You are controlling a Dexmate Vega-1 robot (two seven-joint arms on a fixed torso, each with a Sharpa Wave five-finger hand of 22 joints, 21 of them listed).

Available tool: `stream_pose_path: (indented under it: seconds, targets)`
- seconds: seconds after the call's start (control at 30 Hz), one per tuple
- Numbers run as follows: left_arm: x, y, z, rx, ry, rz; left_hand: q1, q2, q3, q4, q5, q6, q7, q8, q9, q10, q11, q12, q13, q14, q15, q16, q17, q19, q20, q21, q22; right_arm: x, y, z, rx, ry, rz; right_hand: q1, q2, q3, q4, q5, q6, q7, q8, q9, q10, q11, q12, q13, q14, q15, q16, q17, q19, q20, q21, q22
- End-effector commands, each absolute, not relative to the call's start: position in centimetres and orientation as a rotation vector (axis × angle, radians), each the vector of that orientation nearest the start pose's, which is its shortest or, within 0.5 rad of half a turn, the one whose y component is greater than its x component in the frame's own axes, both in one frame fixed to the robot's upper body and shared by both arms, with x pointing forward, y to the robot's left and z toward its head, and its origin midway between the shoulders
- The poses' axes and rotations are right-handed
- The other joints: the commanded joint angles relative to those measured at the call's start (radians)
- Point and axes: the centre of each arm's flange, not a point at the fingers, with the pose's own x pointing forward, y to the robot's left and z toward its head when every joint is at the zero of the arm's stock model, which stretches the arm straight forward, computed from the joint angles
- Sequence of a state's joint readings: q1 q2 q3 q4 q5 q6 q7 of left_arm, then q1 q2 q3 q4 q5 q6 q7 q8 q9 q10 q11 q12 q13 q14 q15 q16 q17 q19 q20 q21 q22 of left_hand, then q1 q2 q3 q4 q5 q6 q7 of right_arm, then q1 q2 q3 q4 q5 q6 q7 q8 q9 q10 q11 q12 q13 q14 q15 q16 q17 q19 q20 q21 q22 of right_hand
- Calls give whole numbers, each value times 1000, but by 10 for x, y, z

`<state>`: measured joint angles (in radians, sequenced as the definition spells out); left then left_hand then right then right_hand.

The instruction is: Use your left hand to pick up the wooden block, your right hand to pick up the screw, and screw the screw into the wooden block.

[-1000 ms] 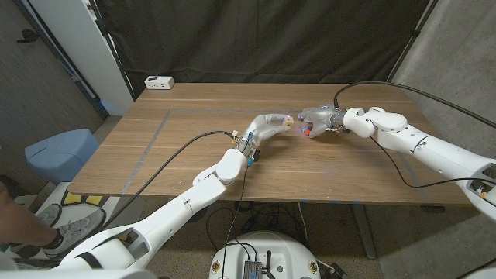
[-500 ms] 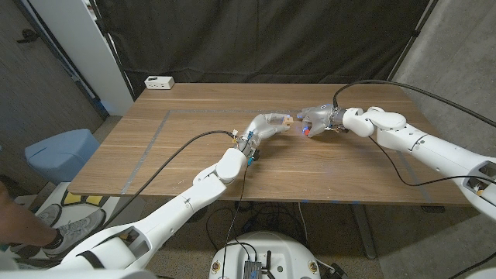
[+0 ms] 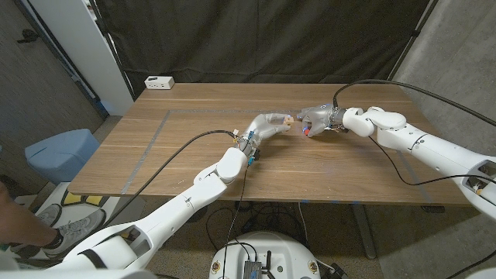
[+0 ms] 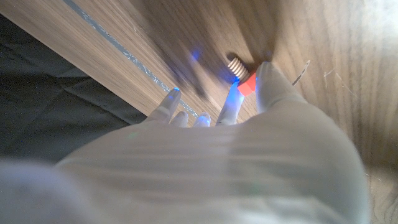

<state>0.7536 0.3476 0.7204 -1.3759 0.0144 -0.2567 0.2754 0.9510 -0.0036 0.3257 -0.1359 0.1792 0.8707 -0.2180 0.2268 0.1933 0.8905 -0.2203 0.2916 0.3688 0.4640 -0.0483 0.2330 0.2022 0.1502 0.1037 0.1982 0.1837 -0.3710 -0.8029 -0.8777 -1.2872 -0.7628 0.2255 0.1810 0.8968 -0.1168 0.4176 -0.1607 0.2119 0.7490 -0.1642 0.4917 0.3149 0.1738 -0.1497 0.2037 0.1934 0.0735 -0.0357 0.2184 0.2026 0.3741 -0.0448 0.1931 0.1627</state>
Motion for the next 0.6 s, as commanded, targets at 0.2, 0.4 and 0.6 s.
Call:
stream_pose_path:
  seconds: [0.2,0.4,0.6]
  targets:
    - [619,65,-41,492,-778,-301,2,7,-4,4,9,44,0,8,2,7,-1,1,2,8,-108,6,4,-4,-1,6,2,679,-263,31,-1930,-511,243,14,2,11,-1,4,23,7,21,13,26,2,6,1,24,-76,8,2,28,-72,10,2]
    - [619,65,-41,492,-779,-301,1,7,-5,3,9,45,0,8,2,7,-1,-1,3,9,-108,6,4,-5,-2,7,2,679,-264,31,-1928,-515,239,18,3,13,-1,3,36,12,32,18,35,-1,6,1,36,-82,11,3,38,-78,10,1]
    - [619,64,-41,492,-781,-303,1,8,-5,3,10,47,0,8,2,7,-1,-2,3,9,-109,6,4,-4,-1,7,2,679,-264,32,-1928,-522,233,20,3,15,-1,2,40,14,40,22,41,1,7,1,43,-83,11,3,47,-81,9,1]
